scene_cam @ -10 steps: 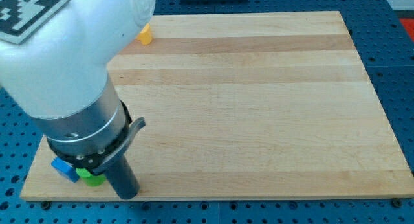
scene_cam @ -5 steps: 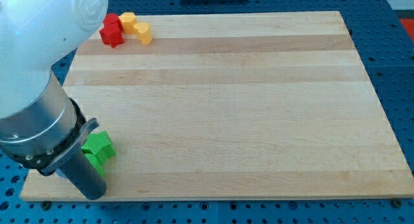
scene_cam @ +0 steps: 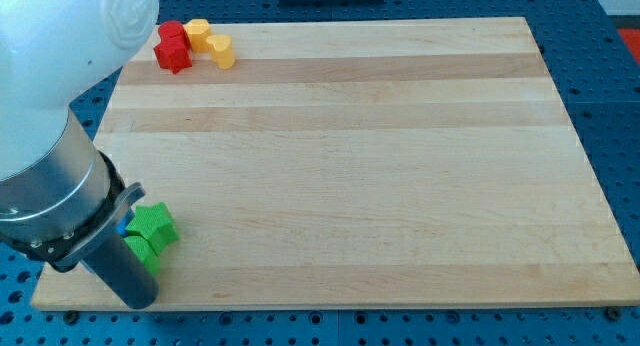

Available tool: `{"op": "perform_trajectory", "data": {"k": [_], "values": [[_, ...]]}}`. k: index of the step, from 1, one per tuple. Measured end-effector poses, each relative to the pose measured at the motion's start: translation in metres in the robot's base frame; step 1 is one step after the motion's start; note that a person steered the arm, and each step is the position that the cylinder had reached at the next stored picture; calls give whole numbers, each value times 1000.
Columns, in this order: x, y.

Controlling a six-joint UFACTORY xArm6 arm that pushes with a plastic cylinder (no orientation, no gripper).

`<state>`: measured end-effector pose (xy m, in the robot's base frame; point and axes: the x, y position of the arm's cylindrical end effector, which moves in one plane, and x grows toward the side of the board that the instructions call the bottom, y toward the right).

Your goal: Push the green star below the red star

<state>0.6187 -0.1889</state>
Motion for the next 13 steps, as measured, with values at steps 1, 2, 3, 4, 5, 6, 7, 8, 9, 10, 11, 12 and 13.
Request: {"op": "perform_trajectory", "data": {"k": [1,2,3,4,5,6,7,8,9,10,11,12,13], "values": [[0,-9],[0,-20],[0,-24],[-1,-26],[-2,-26],[-7,-26],[-15,-26],[-26,-26],[-39,-12],[-58,13],[-84,22],[-108,23],[-135,23]]}}
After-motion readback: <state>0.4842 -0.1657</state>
